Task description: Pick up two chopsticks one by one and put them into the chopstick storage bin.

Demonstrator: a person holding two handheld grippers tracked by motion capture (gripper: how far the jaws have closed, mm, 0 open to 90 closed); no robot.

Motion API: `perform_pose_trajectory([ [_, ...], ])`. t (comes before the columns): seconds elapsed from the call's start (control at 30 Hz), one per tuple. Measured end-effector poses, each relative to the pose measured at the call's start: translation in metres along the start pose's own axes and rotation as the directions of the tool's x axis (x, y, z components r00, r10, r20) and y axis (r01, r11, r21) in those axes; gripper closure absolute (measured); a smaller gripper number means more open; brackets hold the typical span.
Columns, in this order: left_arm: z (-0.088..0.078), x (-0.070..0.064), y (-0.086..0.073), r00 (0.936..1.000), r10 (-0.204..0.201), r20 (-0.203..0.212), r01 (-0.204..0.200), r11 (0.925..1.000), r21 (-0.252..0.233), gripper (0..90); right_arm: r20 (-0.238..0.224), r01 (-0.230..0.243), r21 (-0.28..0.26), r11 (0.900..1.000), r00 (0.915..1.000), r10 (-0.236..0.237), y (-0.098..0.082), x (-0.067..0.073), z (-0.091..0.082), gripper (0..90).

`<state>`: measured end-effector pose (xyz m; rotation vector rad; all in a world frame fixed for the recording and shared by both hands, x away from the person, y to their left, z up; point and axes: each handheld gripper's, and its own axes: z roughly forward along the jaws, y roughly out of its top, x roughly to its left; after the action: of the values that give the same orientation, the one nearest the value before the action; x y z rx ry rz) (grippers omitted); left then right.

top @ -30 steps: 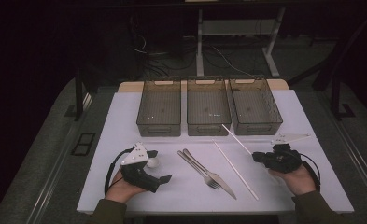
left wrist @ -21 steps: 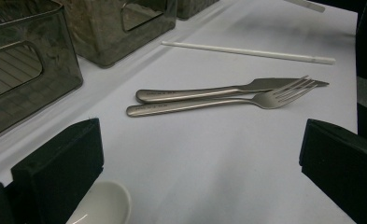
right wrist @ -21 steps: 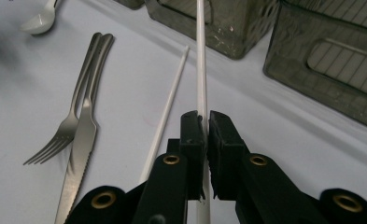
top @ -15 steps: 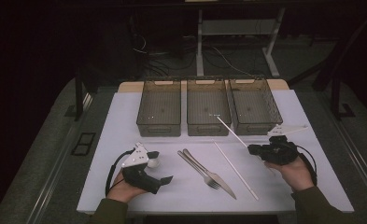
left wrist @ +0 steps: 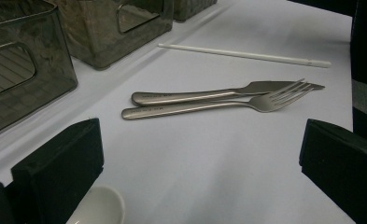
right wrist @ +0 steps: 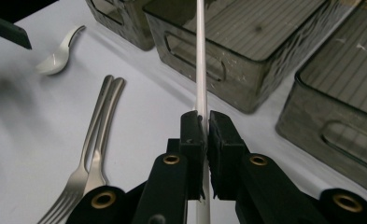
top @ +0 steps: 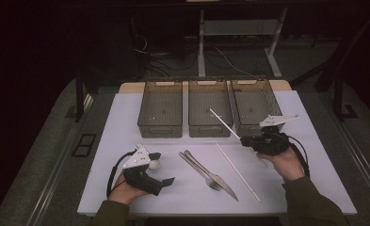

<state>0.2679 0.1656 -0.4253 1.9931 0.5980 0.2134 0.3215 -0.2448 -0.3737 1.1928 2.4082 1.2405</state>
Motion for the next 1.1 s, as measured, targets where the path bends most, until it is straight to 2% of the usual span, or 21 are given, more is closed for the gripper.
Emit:
perform_pose_trajectory([
  [0.33, 0.001, -0.001, 0.000, 1.0000, -0.008, -0.003, 0.008, 1.0000, -0.004, 0.0, -0.017, 0.005, 0.002, 1.000, 0.9998, -0.005, 0.027, 0.005, 0.015, 84.8],
  [0.77, 0.000, 0.000, 0.001, 1.0000, -0.004, -0.007, 0.004, 1.0000, -0.004, 0.0, -0.025, 0.035, 0.026, 0.999, 0.9991, -0.035, 0.079, 0.022, 0.044, 84.9],
  [1.0, 0.000, -0.001, 0.001, 1.0000, -0.004, -0.007, 0.004, 1.0000, -0.006, 0.0, -0.024, 0.035, 0.030, 0.999, 0.9991, -0.034, 0.100, 0.025, 0.056, 84.9],
  [1.1, 0.001, -0.001, 0.002, 1.0000, -0.002, -0.007, 0.002, 1.0000, -0.007, 0.0, -0.028, 0.030, 0.043, 0.999, 0.9992, -0.029, 0.114, 0.027, 0.067, 84.8],
])
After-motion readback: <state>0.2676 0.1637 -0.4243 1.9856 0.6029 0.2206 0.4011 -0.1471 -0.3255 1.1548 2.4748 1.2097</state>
